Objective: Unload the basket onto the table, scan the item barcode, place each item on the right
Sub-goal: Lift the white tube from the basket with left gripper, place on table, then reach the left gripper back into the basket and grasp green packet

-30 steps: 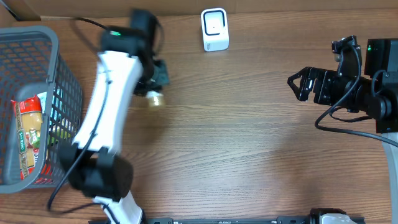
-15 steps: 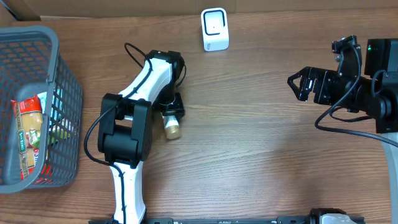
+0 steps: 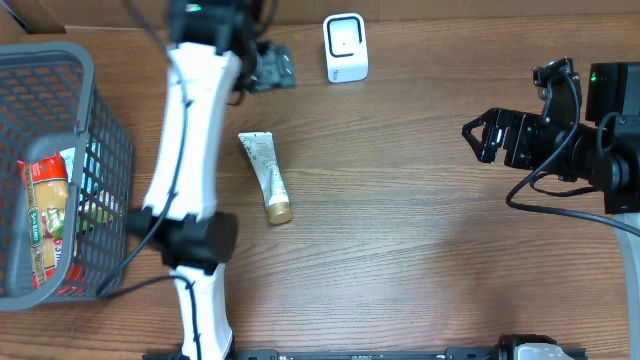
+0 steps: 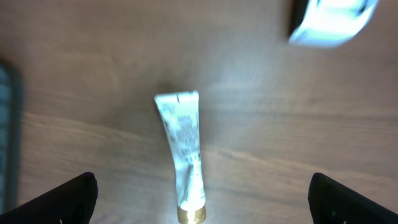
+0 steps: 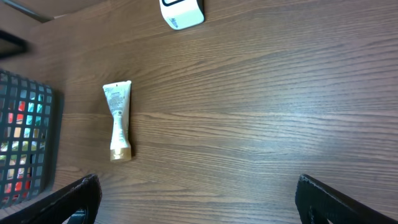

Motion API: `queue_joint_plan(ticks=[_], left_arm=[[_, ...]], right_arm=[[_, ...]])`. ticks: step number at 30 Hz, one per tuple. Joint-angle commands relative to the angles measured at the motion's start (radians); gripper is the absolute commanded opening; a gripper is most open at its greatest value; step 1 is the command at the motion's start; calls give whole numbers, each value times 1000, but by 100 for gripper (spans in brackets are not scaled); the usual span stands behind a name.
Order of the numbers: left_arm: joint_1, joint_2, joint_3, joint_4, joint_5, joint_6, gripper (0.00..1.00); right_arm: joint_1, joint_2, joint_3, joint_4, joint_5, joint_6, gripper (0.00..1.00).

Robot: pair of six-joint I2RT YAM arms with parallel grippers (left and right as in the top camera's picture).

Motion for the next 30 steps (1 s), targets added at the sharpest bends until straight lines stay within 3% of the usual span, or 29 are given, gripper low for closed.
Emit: queue_joint_plan(ticks=[1,5,10,14,20,30], left_arm=[[131,-213,71,-9,-17,15,100],[381,-357,70,-9,-16,13,100],[749,-407,-1,-9,-5,-92,100],[893,-407,-197,-9,-46,-221,100],[905,-406,-548,104,-169,-281,100],[912,-405,-883,375,-145,-280,100]], right_arm=[[-1,-1,23,2,-6,-1,100],[-1,-1,23,2,-6,-1,100],[-1,-1,23,3,-6,-1,100],[-1,-1,23,2,-6,-1,100],[-1,-1,23,3,-6,-1,100],[-1,-1,23,3,-6,-1,100]])
